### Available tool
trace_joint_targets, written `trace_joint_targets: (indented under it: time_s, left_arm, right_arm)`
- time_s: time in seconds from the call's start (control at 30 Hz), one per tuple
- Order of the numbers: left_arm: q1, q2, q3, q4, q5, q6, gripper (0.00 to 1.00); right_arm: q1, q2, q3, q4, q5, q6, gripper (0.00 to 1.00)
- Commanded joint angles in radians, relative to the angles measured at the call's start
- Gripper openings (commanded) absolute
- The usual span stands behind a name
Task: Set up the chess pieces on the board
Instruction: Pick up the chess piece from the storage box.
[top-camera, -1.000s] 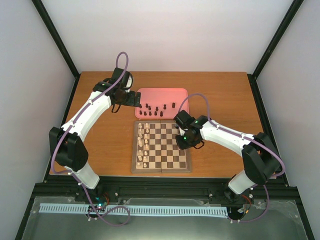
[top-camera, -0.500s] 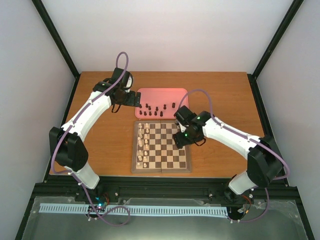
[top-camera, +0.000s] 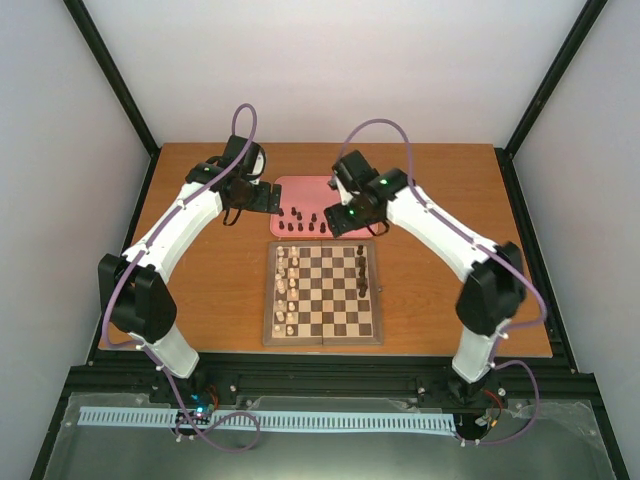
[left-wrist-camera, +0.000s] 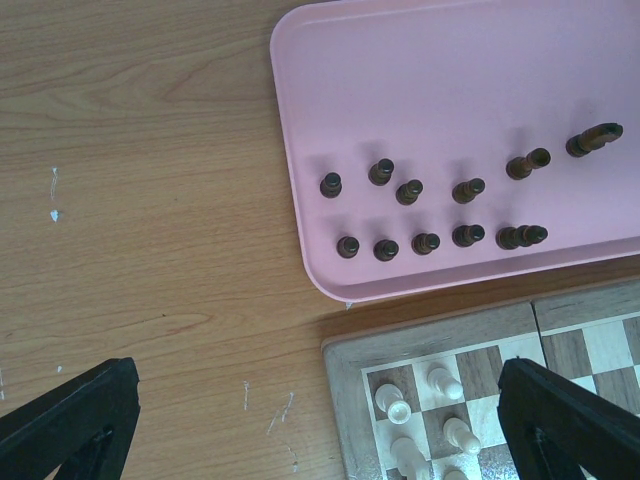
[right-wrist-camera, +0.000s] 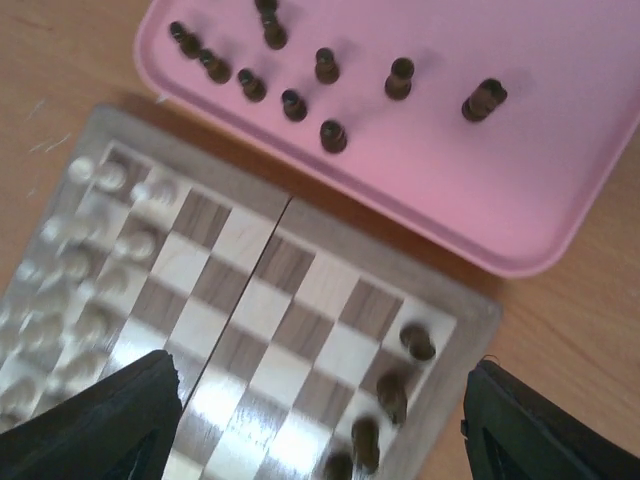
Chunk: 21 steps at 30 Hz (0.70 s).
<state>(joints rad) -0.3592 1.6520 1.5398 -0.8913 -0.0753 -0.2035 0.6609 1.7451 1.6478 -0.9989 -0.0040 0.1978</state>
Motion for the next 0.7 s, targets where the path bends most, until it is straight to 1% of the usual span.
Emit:
trace_joint_targets:
  time_s: [0.0, 0.17, 0.3, 0.6, 0.67]
  left_arm:
    - [-0.007, -0.015, 0.04, -0.009, -0.005, 0.015, 1.0]
    - [-0.008, -0.012, 0.039, -0.007, 0.001, 0.015, 1.0]
    - [-0.007, -0.016, 0.033, -0.006, 0.006, 0.012, 1.0]
    - [-0.007, -0.027, 0.012, -0.002, 0.001, 0.012, 1.0]
    - [-0.007, -0.028, 0.008, -0.002, 0.001, 0.011, 1.0]
  right_arm:
    - [-0.015, 0.176, 0.124, 0.026, -0.009, -0.036, 0.77]
    - [-0.02, 0.301, 0.211, 0.092, -0.015, -0.016, 0.73]
    - [-0.029, 0.407, 0.278, 0.092, -0.046, 0.001, 0.69]
    - [-0.059, 0.518, 0.337, 0.104, -0.081, -0.002, 0.61]
    - [-0.061, 0.538, 0.351, 0.105, -0.089, -0.005, 0.57]
